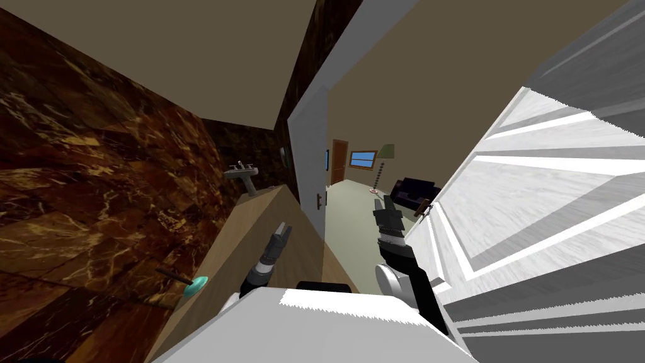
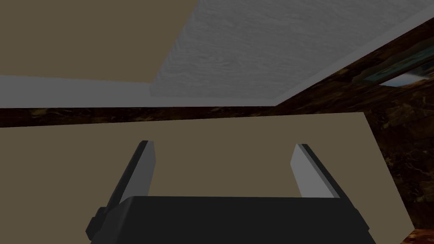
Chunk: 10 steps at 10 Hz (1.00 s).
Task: Push the door open
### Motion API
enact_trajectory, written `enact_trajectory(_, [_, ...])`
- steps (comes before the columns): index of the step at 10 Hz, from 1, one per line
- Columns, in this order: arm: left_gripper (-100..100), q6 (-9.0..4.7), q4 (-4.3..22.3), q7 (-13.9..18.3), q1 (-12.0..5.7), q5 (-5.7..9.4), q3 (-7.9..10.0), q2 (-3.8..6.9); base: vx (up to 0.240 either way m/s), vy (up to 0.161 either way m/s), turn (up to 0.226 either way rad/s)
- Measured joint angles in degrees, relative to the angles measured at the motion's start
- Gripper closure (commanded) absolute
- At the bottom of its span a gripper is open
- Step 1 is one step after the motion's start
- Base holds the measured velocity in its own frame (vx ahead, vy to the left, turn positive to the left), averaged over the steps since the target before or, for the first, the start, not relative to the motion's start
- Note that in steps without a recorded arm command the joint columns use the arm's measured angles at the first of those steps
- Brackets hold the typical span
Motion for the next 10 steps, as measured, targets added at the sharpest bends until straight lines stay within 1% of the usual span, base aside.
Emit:
enact_trajectory(1, [-100,-0.54,0.9,-1.1,0.15,-0.86,0.04,0.01,0.126,0.026,-0.059])
enact_trajectory(2, [-100,-0.67,1.2,-1.8,0.49,-1.56,0.08,0.14,0.119,0.026,-0.055])
enact_trajectory(3, [-100,-1.1,1.9,-2.7,0.79,-2.29,-0.03,-0.01,0.099,0.027,-0.063])
enact_trajectory(4, [-100,-1.84,2.8,-3.7,1.19,-2.98,-0.14,-0.17,0.083,0.036,-0.059])
enact_trajectory(5, [-100,-2.4,4.1,-4.5,0.79,-3.5,0.13,-0.01,0.079,0.031,-0.054])
enact_trajectory(6, [-100,-2.95,5.0,-5.3,0.94,-4.07,0.26,0.03,0.121,0.038,-0.106])
enact_trajectory(7, [-100,-3.54,6.1,-6.2,1.0,-4.91,0.54,0.23,0.135,0.045,-0.084])
enact_trajectory(8, [-100,-4.1,7.2,-7.3,1.13,-5.76,0.58,0.17,0.112,0.031,-0.041])
enact_trajectory(10, [-100,-5.7,9.6,-9.5,1.55,-7.3,0.85,0.23,0.14,0.029,-0.095])
